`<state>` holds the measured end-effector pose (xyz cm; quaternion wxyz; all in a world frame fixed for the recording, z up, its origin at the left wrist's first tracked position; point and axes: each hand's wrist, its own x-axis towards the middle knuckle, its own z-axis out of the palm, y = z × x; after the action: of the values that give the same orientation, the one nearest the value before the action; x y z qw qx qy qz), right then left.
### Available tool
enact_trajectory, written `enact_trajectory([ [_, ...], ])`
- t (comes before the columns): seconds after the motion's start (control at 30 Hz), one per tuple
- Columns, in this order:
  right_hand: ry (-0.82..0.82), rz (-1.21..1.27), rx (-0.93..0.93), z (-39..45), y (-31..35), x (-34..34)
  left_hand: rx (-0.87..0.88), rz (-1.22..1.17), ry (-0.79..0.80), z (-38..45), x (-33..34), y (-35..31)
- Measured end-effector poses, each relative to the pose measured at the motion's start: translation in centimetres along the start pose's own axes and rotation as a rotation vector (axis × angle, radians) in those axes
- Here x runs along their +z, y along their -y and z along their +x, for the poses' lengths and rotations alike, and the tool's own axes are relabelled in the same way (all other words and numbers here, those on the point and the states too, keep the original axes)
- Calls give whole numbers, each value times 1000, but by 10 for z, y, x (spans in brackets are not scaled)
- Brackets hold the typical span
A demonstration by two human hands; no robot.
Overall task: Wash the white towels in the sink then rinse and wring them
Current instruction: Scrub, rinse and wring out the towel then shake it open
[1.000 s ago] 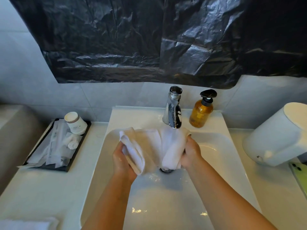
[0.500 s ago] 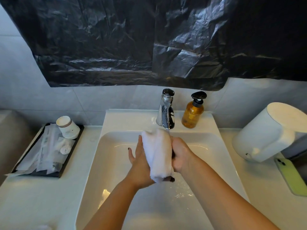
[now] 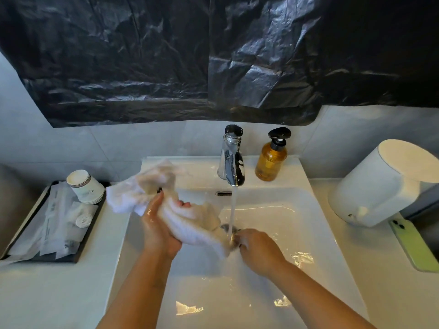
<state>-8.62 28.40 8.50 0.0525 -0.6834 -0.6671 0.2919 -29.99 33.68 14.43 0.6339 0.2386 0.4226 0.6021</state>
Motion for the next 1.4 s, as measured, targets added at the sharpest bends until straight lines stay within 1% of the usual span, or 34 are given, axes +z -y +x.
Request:
enact_trajectory([
  [0.07,7,-99,-118,1,1,11,37,40,-25,5,-3,-9],
  [0.13,-4,-201,-194,3,5,14,51,82,-23,10,-7,-18],
  [0.2,-7,-312,-233,4,5,19,12,153,-44,12,-7,-24],
  [0.3,-76,-468,-259,5,6,24,-52,239,-68,10,-3,-21],
  [0.37,-18,-572,-277,6,10,26,-98,213,-78,7,2,-20],
  [0.43,68,-674,-258,10,9,30,-76,219,-32,7,3,-18],
  [0.47,66,-776,-270,11,10,33,-78,223,-21,6,5,-17],
  [0.5,103,-848,-270,11,16,30,-79,204,-7,4,6,-18],
  [0.57,128,-938,-327,13,25,28,-84,169,30,4,9,-13],
  [0.63,207,-965,-433,20,26,31,-127,188,58,3,12,-10],
  [0.67,239,-965,-436,25,23,33,-156,206,66,3,11,-9],
  [0.77,244,-994,-425,29,20,32,-209,296,80,0,11,-12],
  [0.8,245,-950,-417,30,21,32,-220,307,104,-1,12,-14],
  [0.83,267,-872,-368,30,25,27,-224,308,142,-3,13,-16],
  [0.87,269,-766,-318,29,30,20,-230,314,179,-5,13,-18],
  [0.9,281,-604,-233,28,37,6,-238,322,220,-9,15,-21],
  [0.93,277,-393,-147,29,43,-7,-250,321,248,-11,16,-23],
  [1.0,243,97,35,30,44,-29,-254,325,359,-15,18,-26],
  [1.03,174,380,114,26,44,-37,-231,337,415,-21,21,-27],
  [1.07,89,652,163,20,44,-41,-217,346,445,-27,25,-27],
  [1.1,42,876,169,15,44,-43,-203,348,451,-34,30,-27],
  [1.13,40,1026,144,8,43,-42,-174,354,433,-39,34,-27],
  [1.17,59,1105,103,-1,44,-40,-167,359,401,-42,36,-24],
  [1.2,63,1093,67,-10,45,-38,-179,370,351,-40,36,-20],
  [1.23,11,1028,32,-14,42,-35,-206,389,304,-38,35,-17],
  [1.27,-76,936,-8,-18,38,-34,-235,424,253,-36,33,-14],
  [1.3,-160,868,-33,-21,34,-36,-260,462,220,-34,30,-12],
  [1.33,-211,826,-53,-24,30,-40,-281,496,197,-36,30,-11],
  [1.4,-229,830,-75,-30,25,-47,-325,498,206,-41,26,-6],
])
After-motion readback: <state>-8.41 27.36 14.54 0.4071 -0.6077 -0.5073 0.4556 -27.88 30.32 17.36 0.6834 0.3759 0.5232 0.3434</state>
